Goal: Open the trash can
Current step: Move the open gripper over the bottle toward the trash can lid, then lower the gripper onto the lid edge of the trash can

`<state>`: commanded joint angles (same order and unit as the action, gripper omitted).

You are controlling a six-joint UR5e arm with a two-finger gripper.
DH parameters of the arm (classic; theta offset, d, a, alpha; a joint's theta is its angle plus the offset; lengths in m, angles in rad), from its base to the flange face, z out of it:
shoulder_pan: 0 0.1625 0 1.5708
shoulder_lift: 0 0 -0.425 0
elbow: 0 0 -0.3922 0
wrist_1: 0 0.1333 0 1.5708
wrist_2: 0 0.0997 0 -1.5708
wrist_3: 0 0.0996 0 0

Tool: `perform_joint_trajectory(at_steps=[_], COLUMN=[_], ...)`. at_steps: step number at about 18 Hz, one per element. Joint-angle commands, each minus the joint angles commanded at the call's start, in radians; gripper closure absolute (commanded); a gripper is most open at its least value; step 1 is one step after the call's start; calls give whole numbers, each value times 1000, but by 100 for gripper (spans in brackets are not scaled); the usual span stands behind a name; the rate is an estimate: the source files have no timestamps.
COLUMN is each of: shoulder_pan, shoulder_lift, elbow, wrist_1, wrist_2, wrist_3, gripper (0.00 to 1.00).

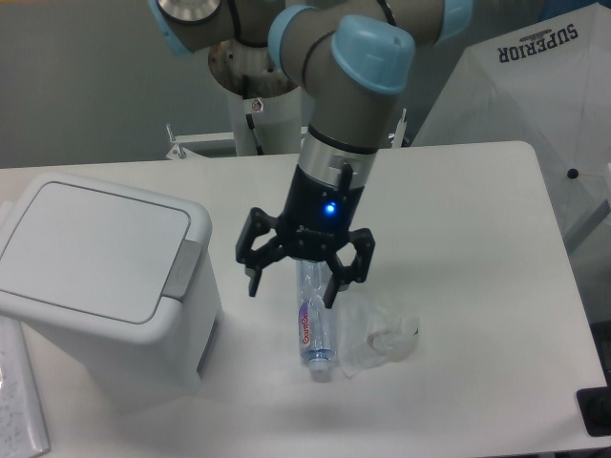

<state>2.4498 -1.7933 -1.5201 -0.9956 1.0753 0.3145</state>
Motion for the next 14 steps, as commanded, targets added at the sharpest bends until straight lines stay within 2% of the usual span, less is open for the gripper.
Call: perform_joint_trajectory(at_steps=[6, 14], shoulder_pan=[-60, -89], shoulder_lift=[20, 38], elbow=[-6, -34], wrist_1=[0, 0], wrist_2=[2, 0], wrist_3=[-90, -97], gripper=[0, 0])
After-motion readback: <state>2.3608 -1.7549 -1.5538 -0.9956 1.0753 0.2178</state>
